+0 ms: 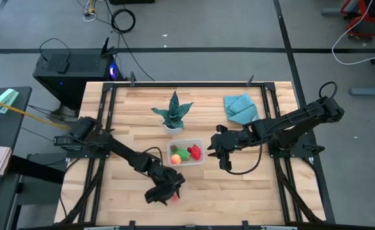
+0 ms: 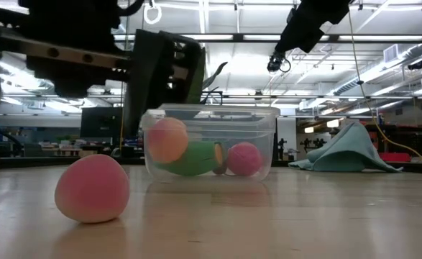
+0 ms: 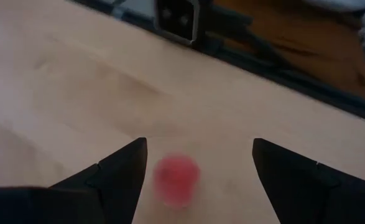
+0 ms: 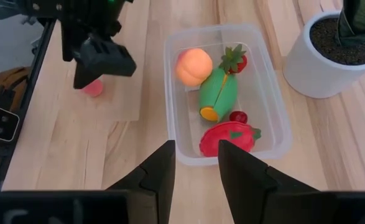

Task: Pick and placing Produce into tupperware
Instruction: Put the pink peach into the transparent container, then return to Home Position

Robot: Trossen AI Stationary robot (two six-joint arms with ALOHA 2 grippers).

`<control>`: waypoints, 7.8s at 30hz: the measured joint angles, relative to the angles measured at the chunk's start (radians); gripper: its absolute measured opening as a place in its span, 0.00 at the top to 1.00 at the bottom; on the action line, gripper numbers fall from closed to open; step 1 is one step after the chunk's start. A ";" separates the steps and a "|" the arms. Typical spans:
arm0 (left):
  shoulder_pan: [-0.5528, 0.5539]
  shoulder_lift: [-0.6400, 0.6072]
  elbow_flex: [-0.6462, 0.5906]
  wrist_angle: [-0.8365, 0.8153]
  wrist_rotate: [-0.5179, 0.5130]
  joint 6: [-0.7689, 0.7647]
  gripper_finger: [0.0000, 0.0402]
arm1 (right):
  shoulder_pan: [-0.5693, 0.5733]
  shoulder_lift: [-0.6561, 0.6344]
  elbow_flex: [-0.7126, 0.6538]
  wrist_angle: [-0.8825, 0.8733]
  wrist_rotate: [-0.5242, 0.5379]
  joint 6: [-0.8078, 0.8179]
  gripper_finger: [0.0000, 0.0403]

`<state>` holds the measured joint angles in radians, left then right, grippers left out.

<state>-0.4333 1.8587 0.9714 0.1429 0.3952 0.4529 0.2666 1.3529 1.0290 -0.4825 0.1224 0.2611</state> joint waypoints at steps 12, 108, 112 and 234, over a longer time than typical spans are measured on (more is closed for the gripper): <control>0.034 0.040 0.000 0.076 0.082 -0.025 0.26 | 0.000 0.000 0.000 0.002 0.000 -0.002 0.68; -0.102 0.071 -0.002 0.104 -0.417 -0.219 0.61 | 0.138 0.000 0.000 0.035 -0.004 0.087 0.68; -0.103 0.041 -0.002 0.108 -0.441 -0.176 0.59 | 0.138 0.000 0.000 0.035 -0.004 0.087 0.68; 0.006 -1.216 0.068 -0.600 -0.890 -0.331 0.76 | 0.260 0.000 0.000 0.065 0.072 0.111 0.68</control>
<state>-0.4269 0.6426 1.0395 -0.4569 -0.4948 0.1223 0.5262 1.3533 1.0293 -0.4179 0.1947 0.3721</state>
